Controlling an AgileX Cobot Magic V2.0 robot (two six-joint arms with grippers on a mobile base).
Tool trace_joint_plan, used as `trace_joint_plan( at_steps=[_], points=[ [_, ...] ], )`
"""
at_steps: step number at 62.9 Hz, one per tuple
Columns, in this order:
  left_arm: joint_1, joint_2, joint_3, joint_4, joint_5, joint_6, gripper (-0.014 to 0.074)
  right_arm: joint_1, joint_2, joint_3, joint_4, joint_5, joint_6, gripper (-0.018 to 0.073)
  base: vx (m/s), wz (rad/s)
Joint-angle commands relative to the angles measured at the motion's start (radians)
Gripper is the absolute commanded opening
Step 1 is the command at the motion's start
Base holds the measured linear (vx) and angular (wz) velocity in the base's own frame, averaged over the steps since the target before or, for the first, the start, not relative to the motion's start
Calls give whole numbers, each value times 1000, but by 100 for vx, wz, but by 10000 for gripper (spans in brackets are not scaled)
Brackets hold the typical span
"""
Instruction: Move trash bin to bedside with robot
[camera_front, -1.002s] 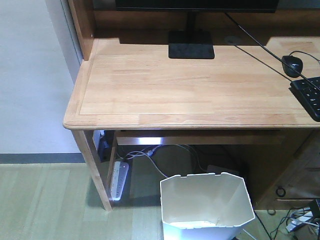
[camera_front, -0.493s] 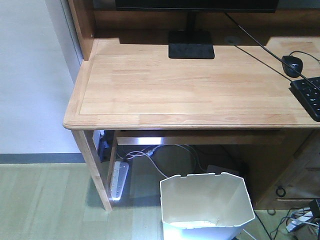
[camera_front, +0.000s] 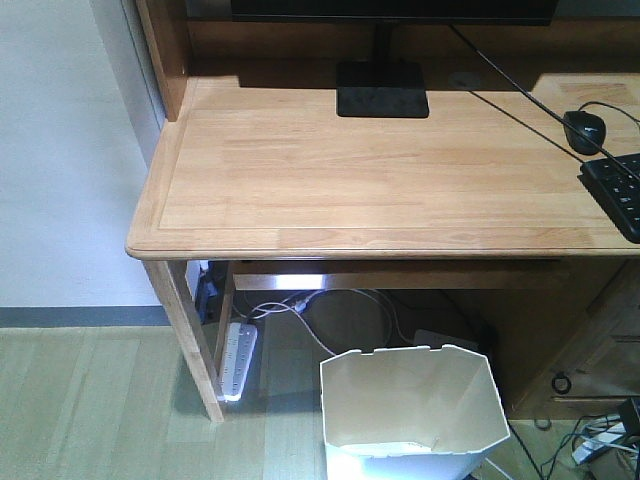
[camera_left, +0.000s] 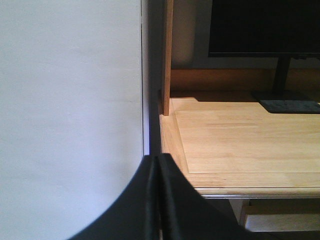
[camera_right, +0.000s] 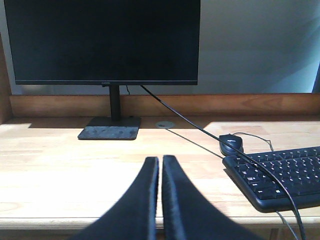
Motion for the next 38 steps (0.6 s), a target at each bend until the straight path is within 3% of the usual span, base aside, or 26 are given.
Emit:
trace_joint_plan(
  at_steps=[1, 17, 38],
  points=[
    [-3, -10, 28, -3, -78, -9, -6, -1, -11, 16, -6, -70, -11, -7, 0, 0],
    [-3, -10, 28, -3, -78, -9, -6, -1, -11, -8, 8, -181, 3, -7, 0, 0],
    [-3, -10, 28, -3, -78, -9, -6, -1, 196, -260, 7, 57, 14, -7, 0, 0]
  ],
)
